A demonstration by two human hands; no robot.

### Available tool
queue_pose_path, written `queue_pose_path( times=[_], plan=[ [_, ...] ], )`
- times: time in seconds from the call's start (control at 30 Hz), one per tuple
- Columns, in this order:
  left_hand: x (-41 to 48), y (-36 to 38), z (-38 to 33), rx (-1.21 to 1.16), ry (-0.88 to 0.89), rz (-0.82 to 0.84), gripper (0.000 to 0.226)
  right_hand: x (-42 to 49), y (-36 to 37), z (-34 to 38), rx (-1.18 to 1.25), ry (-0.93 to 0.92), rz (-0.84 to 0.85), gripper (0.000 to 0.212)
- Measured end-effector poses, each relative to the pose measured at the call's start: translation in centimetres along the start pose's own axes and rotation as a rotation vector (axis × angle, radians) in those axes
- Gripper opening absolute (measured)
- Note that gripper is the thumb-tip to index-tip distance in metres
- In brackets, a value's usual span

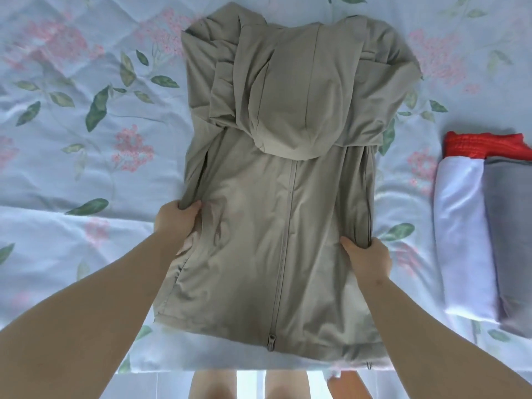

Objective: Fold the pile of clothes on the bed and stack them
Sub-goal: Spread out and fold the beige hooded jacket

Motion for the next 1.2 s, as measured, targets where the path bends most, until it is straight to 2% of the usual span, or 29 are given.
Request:
queue_pose_path(
  times=[0.1, 0.13, 0.2, 0.3, 0.37, 0.47, 0.57, 0.7, 0.83, 0.93, 1.03, 1.07, 1.1, 1.13, 1.2],
  plan=[
    [-0.3, -2.3, 2.4, -0.294, -0.118, -0.130, 0.037, -0.8, -1.6, -2.0, 0.040, 0.024, -0.066, 0.032],
    [-0.7, -2.6, 2.7, -0.325, -0.125, -0.126, 0.038, -1.0, -2.3, -2.7, 0.046, 0.037, -0.091, 0.031],
    [-1.9, -2.0, 3.1, -0.257, -0.096, -0.005, 0.037, -1.5, -2.8, -4.4, 0.021, 0.069, -0.067, 0.031],
    [-5.2, 0.5, 4.6, -0.110, -0.138, 0.321, 0.037, -2.5, -2.0, -6.5, -0.037, 0.120, 0.088, 0.025],
    [-6.7, 1.2, 6.0, -0.089, -0.166, 0.414, 0.037, -3.6, -1.5, -7.3, -0.053, 0.138, 0.167, 0.019],
    [-7.7, 0.5, 6.3, -0.160, -0.185, 0.409, 0.035, -4.9, -1.0, -7.5, -0.001, 0.150, 0.241, 0.013],
    [-8.7, 0.0, 5.9, -0.230, -0.224, 0.483, 0.035, -5.9, -1.2, -6.9, 0.069, 0.160, 0.298, 0.016],
    [-8.8, -1.9, 5.6, -0.035, -0.210, 0.540, 0.035, -6.8, -1.3, -6.5, 0.017, 0.214, 0.474, 0.025],
    [-8.3, -3.6, 3.4, 0.180, -0.146, 0.486, 0.038, -7.2, -2.1, -5.0, -0.014, 0.286, 0.577, 0.016],
    [-8.6, -3.6, 1.3, 0.168, -0.215, 0.536, 0.022, -7.0, -2.8, -2.8, -0.046, 0.268, 0.602, 0.019],
    [-8.9, -4.7, -1.7, 0.112, -0.215, 0.504, 0.019, -6.2, -3.4, 1.4, -0.013, 0.194, 0.607, 0.016],
    [-8.6, -4.9, -3.1, 0.056, -0.182, 0.501, 0.020, -5.5, -3.7, 3.0, 0.030, 0.176, 0.598, 0.016],
    [-8.2, -5.0, -4.7, -0.096, -0.181, 0.509, 0.024, -4.9, -4.1, 4.7, 0.124, 0.179, 0.586, 0.016],
    [-7.3, -4.9, -6.2, -0.404, -0.285, 0.514, 0.030, -4.1, -4.4, 6.5, 0.298, 0.200, 0.569, 0.014],
    [-5.0, -4.9, -9.2, -1.228, -0.596, 0.443, 0.029, -2.3, -5.3, 11.0, 0.888, 0.272, 0.547, 0.015]
  ],
)
Point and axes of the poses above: each hand's wrist, its own x-axis towards the middle knuckle, its own y-axis out of the palm, z = x × y, the point moved 10 cm from there along x, towards the middle knuckle, and after that the axes turned 7 degrees about -z, right-handed, at the moved point
